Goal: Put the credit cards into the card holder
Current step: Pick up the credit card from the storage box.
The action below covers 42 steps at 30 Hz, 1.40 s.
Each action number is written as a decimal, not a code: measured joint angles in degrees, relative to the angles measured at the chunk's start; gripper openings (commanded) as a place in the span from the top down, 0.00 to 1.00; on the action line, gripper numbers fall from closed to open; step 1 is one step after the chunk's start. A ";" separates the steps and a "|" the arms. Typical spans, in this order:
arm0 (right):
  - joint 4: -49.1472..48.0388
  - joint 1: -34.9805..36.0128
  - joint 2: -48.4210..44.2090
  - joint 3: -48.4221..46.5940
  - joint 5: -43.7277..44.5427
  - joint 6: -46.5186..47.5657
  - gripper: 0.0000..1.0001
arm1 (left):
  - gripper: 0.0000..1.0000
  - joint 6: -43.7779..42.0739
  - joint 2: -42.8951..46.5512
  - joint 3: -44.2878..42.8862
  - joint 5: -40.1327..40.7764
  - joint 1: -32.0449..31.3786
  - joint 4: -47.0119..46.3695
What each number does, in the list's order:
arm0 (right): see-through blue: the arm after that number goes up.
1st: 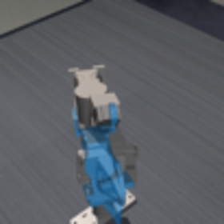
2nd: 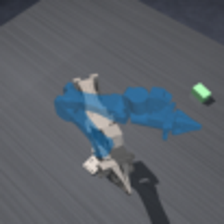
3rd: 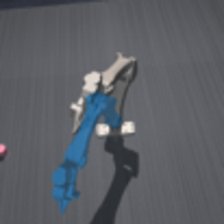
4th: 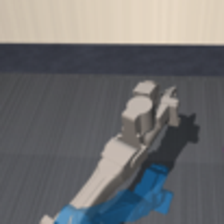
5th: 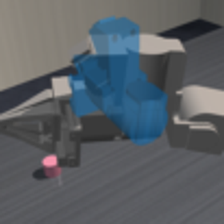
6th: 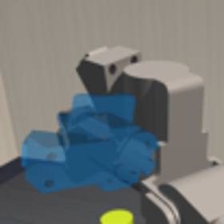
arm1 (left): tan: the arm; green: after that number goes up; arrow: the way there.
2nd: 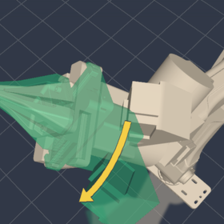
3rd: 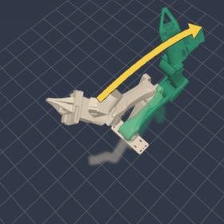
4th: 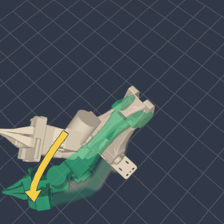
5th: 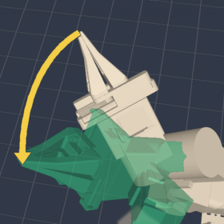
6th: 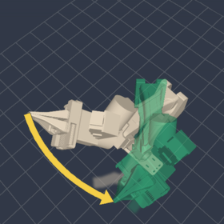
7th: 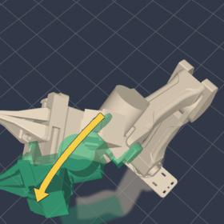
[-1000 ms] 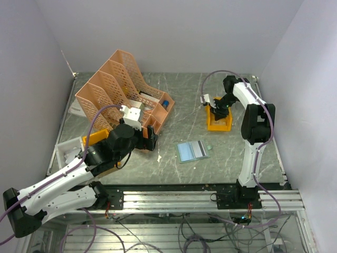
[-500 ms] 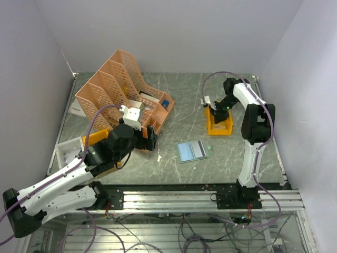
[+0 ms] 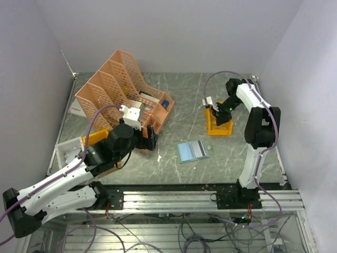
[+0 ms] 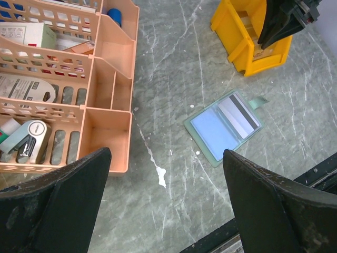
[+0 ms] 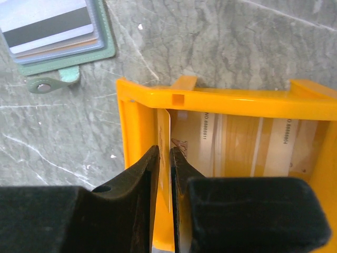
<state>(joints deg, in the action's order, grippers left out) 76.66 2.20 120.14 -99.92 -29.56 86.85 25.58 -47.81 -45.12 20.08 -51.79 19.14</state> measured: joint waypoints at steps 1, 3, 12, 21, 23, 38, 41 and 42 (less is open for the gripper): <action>-0.07 0.00 -0.28 0.61 0.00 0.00 0.85 | 0.02 0.00 0.00 0.00 0.00 0.00 -0.11; -0.15 0.00 -0.68 2.03 0.02 -0.02 0.85 | 0.02 0.00 0.00 0.00 -0.02 0.00 -0.26; -0.31 0.00 -0.76 5.16 0.44 -0.13 0.85 | 0.02 0.04 -0.17 0.00 -0.22 0.00 -0.55; 0.46 -0.50 0.22 3.52 0.11 -1.46 0.88 | 0.02 0.20 -0.28 0.00 -0.24 0.00 -0.66; 0.79 -0.90 1.01 2.10 -0.24 -1.84 0.88 | 0.02 0.20 -0.28 0.00 -0.24 0.00 -0.66; 0.55 -1.75 3.78 -0.83 -0.85 -2.12 0.93 | 0.02 0.39 -0.31 0.00 -0.39 0.00 -0.90; 0.35 -1.75 3.78 0.00 -0.68 -1.95 0.94 | 0.02 0.39 -0.31 0.00 -0.39 0.00 -0.90; 0.31 -1.75 3.80 0.37 -0.66 -1.86 0.96 | 0.02 0.42 -0.31 0.00 -0.39 0.00 -0.90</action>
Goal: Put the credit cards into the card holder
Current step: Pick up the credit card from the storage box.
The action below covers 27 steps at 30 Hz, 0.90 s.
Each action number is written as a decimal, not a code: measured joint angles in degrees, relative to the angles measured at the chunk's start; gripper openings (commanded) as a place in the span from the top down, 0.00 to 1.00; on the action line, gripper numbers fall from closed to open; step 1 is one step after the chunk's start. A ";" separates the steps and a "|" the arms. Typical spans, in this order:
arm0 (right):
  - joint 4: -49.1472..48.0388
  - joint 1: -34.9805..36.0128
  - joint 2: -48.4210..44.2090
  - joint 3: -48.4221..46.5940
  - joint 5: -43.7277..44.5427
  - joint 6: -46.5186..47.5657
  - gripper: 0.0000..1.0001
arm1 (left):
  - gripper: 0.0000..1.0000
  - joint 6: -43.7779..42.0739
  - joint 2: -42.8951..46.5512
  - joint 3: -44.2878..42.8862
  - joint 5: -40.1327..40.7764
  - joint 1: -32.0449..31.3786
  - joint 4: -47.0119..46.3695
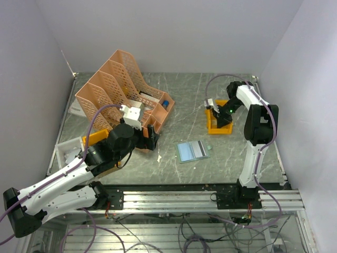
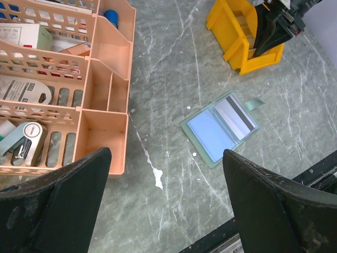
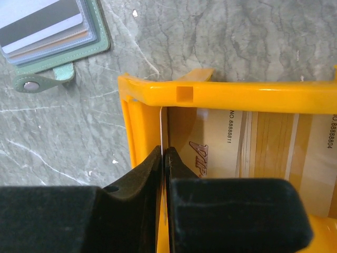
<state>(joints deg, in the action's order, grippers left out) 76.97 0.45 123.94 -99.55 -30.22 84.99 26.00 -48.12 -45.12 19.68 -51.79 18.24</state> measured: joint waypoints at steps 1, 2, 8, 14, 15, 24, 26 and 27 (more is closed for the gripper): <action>-0.17 0.00 0.09 0.26 0.00 0.09 1.00 | 0.02 0.00 -0.04 0.00 0.00 0.00 -0.02; -0.22 0.00 0.20 0.35 0.04 0.15 1.00 | 0.02 0.00 -0.13 0.00 -0.02 0.00 -0.04; 0.00 0.00 0.42 0.22 0.00 0.63 1.00 | 0.02 0.00 -0.76 0.00 -0.11 0.00 -0.02; -1.66 -0.57 -1.16 -0.02 -0.37 2.86 1.00 | 0.02 0.07 -0.70 0.26 -0.24 0.00 -0.31; -2.69 -0.79 -2.25 0.15 -0.52 3.65 1.00 | 0.02 0.09 -0.68 0.42 -0.26 0.00 -0.39; -2.75 -1.53 -5.81 -9.97 -4.11 5.66 1.00 | 0.02 0.20 0.59 0.74 -0.24 0.00 -0.37; -2.32 -1.81 -5.79 -12.46 -5.46 5.77 1.00 | 0.02 0.20 1.14 0.79 -0.22 0.00 -0.42; -2.25 -1.99 -6.12 -12.50 -6.05 6.05 1.00 | 0.02 0.20 1.36 0.87 -0.22 0.00 -0.39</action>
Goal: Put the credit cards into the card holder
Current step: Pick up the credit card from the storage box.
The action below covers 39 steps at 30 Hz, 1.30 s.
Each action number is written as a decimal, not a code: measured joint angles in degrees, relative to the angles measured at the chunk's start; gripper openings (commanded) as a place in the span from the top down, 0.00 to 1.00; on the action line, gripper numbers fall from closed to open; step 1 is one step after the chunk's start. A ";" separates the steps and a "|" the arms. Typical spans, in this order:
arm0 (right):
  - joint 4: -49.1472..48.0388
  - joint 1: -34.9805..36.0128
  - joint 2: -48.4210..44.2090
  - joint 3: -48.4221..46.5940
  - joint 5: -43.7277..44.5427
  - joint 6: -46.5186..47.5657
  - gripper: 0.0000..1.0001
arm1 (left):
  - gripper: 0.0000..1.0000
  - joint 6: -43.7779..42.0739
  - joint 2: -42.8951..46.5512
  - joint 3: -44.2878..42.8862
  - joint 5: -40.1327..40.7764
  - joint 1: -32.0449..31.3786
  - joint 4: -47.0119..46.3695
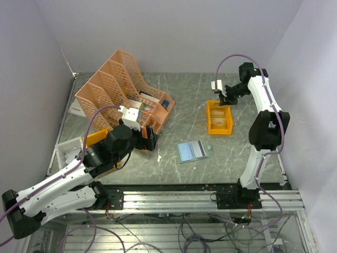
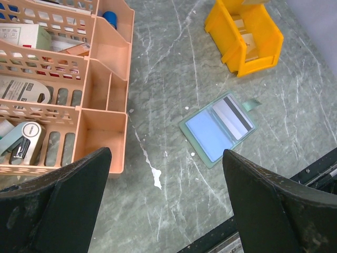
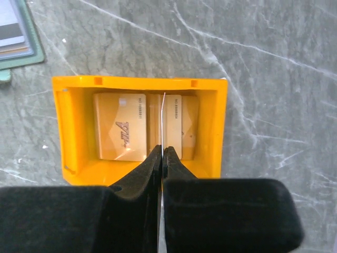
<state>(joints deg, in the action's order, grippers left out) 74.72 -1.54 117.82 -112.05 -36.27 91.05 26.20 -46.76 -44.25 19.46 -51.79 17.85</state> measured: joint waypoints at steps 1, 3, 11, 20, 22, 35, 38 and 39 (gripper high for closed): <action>0.07 -0.20 -0.44 0.55 -0.63 0.46 1.00 | 0.02 0.00 0.13 0.09 0.00 0.00 0.00; -0.59 -0.57 -2.01 3.56 -1.86 2.32 1.00 | 0.02 0.00 0.15 0.11 0.00 0.00 0.00; -14.51 -1.33 -20.41 30.01 -5.07 16.13 1.00 | 0.02 -0.02 -0.15 0.11 0.00 0.00 0.02; -23.78 -2.64 -23.06 33.70 -8.11 26.38 1.00 | 0.02 -0.02 -1.18 0.11 0.00 0.00 0.00; -26.86 -2.64 -24.15 35.34 -7.98 26.40 1.00 | 0.02 -0.02 -1.36 0.11 0.00 0.00 0.00; -44.50 -5.79 -45.55 45.44 -20.83 26.38 1.00 | 0.03 0.42 -1.27 0.87 -0.07 0.00 -1.66; -44.24 -6.93 -48.09 47.12 -26.05 26.38 1.00 | 0.03 0.42 -1.14 1.29 -0.07 0.00 -1.64; -43.76 -7.19 -48.78 47.52 -27.78 26.38 1.00 | 0.03 0.42 -1.01 1.36 -0.07 0.00 -1.66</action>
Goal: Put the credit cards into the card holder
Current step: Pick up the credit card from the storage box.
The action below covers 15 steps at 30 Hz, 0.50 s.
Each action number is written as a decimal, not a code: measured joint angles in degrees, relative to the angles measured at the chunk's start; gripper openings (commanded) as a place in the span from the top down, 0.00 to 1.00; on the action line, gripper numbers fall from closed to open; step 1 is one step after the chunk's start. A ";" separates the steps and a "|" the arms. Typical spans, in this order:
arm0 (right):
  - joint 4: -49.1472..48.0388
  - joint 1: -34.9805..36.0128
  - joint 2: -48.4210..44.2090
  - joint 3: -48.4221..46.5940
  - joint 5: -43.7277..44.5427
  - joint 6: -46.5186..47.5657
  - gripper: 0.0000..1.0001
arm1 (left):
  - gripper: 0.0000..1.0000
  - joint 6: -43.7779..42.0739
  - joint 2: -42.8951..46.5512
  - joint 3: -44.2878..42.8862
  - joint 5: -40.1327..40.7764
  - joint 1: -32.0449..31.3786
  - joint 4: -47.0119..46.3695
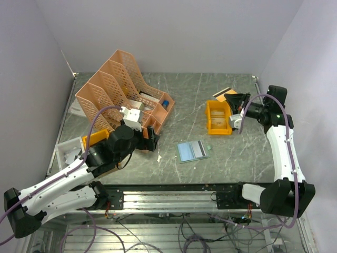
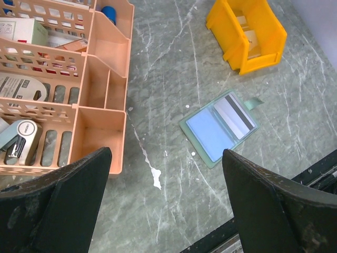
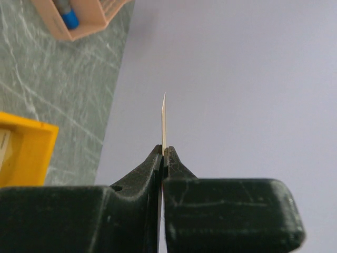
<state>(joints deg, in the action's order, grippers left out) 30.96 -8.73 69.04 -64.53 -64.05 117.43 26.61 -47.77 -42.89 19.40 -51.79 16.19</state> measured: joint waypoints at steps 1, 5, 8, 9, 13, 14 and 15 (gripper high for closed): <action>0.63 -0.15 -0.66 0.26 -1.46 0.00 1.00 | 0.03 0.00 0.15 0.07 0.00 0.00 0.00; 3.50 -0.26 -4.07 0.48 -6.78 0.00 1.00 | 0.03 0.02 1.49 0.79 0.00 0.00 -0.15; 5.25 -0.26 -6.51 0.48 -9.29 0.00 1.00 | 0.03 0.09 2.23 1.49 0.00 0.00 -0.52; 5.99 -0.28 -7.34 0.48 -10.10 0.00 1.00 | 0.03 0.22 2.40 1.68 -0.02 0.00 -0.55; 8.87 -0.31 -8.87 0.48 -12.48 0.00 1.00 | 0.03 0.26 2.62 1.73 -0.17 0.00 -0.57; 9.86 -0.31 -9.07 0.48 -13.00 0.00 1.00 | 0.03 0.28 2.69 1.73 -0.20 0.00 -0.57; 11.15 -0.31 -9.27 0.48 -13.60 0.00 1.00 | 0.03 0.28 2.78 1.73 -0.26 0.00 -0.57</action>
<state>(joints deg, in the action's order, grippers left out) 42.11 -9.04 59.77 -64.05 -77.65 117.43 26.89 -44.99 -41.17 19.14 -51.79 15.62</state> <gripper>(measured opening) 0.007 0.973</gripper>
